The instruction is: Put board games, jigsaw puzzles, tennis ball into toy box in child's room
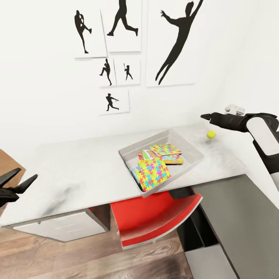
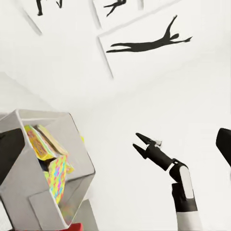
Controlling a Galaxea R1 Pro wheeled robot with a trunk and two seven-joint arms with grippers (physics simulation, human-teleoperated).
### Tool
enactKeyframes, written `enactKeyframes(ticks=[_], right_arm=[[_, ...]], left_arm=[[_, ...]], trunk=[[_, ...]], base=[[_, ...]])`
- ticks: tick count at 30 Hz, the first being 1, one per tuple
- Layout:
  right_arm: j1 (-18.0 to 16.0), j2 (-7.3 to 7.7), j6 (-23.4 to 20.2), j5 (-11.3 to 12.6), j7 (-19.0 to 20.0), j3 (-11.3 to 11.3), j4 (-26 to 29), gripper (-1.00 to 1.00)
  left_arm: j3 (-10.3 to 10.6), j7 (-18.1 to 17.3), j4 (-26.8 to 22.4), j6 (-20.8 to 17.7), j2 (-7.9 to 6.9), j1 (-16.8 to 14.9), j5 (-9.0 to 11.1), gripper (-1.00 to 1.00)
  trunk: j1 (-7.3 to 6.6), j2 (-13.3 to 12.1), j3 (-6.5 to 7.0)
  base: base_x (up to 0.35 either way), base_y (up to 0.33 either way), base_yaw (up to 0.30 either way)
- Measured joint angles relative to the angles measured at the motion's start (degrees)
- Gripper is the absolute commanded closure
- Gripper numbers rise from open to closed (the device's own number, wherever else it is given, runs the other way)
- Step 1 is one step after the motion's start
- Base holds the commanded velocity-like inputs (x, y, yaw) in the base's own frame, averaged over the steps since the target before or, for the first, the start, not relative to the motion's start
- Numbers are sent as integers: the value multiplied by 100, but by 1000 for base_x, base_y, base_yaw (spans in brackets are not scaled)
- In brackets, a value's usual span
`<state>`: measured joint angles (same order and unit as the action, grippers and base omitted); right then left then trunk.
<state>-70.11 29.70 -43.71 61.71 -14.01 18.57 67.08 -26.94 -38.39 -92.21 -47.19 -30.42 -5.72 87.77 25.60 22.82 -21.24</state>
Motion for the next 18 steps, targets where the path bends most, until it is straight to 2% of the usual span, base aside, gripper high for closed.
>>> enactKeyframes(ticks=[8, 18], right_arm=[[12, -8, -10, -14, -14, -9, -42, -100], [-12, -16, -2, -8, -18, -64, -315, -100]], left_arm=[[-171, -87, 0, -54, -38, 65, -19, -100], [-265, -106, 1, -66, -58, 78, -23, -100]], trunk=[[16, -1, 0], [15, -1, -1]], base=[[-207, 187, -156], [-63, 59, -242]])
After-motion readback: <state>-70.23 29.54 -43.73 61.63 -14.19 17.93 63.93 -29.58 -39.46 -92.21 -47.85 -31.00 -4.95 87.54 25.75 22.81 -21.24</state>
